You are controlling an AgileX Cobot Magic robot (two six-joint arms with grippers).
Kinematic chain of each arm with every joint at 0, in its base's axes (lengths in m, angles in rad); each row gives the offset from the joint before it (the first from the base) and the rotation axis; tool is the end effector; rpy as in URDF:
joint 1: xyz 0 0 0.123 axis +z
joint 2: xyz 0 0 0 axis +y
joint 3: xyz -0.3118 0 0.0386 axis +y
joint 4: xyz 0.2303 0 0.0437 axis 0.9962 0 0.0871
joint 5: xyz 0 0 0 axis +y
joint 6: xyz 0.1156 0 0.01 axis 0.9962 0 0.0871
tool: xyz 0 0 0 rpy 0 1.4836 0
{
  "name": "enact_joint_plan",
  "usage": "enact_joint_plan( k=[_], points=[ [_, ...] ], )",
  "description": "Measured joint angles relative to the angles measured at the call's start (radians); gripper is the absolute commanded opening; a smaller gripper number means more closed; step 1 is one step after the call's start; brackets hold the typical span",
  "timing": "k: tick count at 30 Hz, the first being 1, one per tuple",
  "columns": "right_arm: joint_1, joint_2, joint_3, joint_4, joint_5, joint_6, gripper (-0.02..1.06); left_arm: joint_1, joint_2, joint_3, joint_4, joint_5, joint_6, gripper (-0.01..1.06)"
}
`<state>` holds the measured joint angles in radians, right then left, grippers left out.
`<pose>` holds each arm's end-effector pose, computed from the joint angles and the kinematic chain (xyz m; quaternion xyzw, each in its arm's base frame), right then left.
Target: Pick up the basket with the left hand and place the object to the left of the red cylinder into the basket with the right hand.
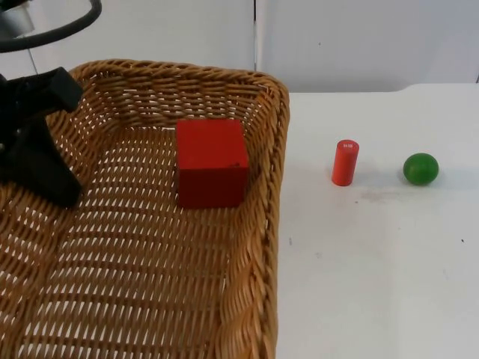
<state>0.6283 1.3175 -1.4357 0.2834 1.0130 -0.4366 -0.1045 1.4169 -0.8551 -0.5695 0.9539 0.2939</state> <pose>0.1959 0.1763 0.4250 -0.4451 0.8041 0.1737 0.3537 0.2251 -0.0750 0.2498 0.0465 0.9672 -0.2326 0.0906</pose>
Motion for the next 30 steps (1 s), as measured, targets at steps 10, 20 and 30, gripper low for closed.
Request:
enact_joint_plan(
  k=[10, 20, 30],
  points=[
    [0.0, 0.0, 0.0, 0.0, -0.016, 0.0, 0.78, 0.0, 0.0, 0.0, 0.0, -0.007, 0.024, 0.0],
    [0.0, 0.0, 0.0, 0.0, -0.018, 0.0, 0.78, 0.0, 0.005, 0.0, 0.0, -0.053, 0.046, 0.0],
    [0.0, 0.0, 0.0, 0.0, -0.005, -0.007, 0.78, 0.0, 0.115, 0.0, -0.06, -0.126, 0.134, 0.0]
  ],
)
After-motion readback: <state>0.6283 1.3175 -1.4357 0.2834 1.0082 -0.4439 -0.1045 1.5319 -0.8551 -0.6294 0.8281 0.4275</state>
